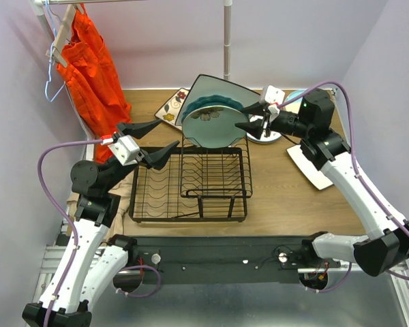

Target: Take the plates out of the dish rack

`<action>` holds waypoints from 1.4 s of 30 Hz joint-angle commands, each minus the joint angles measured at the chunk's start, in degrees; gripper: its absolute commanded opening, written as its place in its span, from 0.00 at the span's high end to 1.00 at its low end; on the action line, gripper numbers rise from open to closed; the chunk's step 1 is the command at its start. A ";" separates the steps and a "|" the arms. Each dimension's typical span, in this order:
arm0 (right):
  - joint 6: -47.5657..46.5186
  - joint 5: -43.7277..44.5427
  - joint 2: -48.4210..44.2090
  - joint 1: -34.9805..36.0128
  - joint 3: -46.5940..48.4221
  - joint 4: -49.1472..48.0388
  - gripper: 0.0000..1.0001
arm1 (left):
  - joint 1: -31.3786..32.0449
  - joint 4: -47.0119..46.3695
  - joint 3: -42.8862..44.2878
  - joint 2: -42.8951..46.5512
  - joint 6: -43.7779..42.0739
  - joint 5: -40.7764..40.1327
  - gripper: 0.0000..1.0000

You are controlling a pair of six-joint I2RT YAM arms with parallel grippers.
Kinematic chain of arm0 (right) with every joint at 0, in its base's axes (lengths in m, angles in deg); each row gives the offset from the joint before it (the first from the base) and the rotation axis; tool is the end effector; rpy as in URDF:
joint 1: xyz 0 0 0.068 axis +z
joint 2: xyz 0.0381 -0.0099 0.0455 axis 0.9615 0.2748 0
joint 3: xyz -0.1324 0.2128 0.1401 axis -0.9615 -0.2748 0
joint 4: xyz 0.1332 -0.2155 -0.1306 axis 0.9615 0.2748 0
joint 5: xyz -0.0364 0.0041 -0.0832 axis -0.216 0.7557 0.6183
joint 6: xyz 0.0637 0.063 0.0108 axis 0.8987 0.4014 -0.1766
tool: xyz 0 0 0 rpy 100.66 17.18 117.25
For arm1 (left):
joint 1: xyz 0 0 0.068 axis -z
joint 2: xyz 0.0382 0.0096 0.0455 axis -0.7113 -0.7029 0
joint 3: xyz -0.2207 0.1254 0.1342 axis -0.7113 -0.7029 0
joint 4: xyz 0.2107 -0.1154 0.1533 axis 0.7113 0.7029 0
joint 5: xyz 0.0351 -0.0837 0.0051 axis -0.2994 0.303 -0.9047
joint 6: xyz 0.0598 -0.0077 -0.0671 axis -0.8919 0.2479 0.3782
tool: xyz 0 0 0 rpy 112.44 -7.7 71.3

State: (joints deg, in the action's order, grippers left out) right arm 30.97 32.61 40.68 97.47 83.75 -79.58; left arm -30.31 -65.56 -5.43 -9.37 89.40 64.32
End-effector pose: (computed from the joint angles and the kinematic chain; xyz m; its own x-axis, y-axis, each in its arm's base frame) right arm 0.2775 0.1817 0.4352 0.3160 -0.1973 -0.9280 -0.8717 0.3258 -0.3661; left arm 0.1685 -0.0954 0.4348 0.3737 -0.1480 -0.9157 0.7536 0.6240 0.2067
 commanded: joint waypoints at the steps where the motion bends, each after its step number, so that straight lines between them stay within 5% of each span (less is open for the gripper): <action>1: -0.43 -0.16 1.22 0.75 -0.26 1.50 0.46 | -0.09 -1.19 -0.63 0.36 0.21 0.95 0.21; 8: -1.75 -0.68 1.92 1.45 0.79 3.08 0.57 | -0.09 -1.19 -0.63 0.36 0.20 0.95 0.21; 30: -6.06 4.85 8.07 4.70 6.42 7.74 0.53 | -0.17 -1.28 -0.63 0.09 0.21 1.13 0.21; 42: -6.41 2.57 10.19 4.71 8.53 9.32 0.61 | -0.26 -1.28 -0.72 0.09 0.20 1.13 0.21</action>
State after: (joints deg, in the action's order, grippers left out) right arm 24.88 37.33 49.42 101.42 90.44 -73.00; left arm -30.31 -65.56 -5.45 -9.57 89.40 64.35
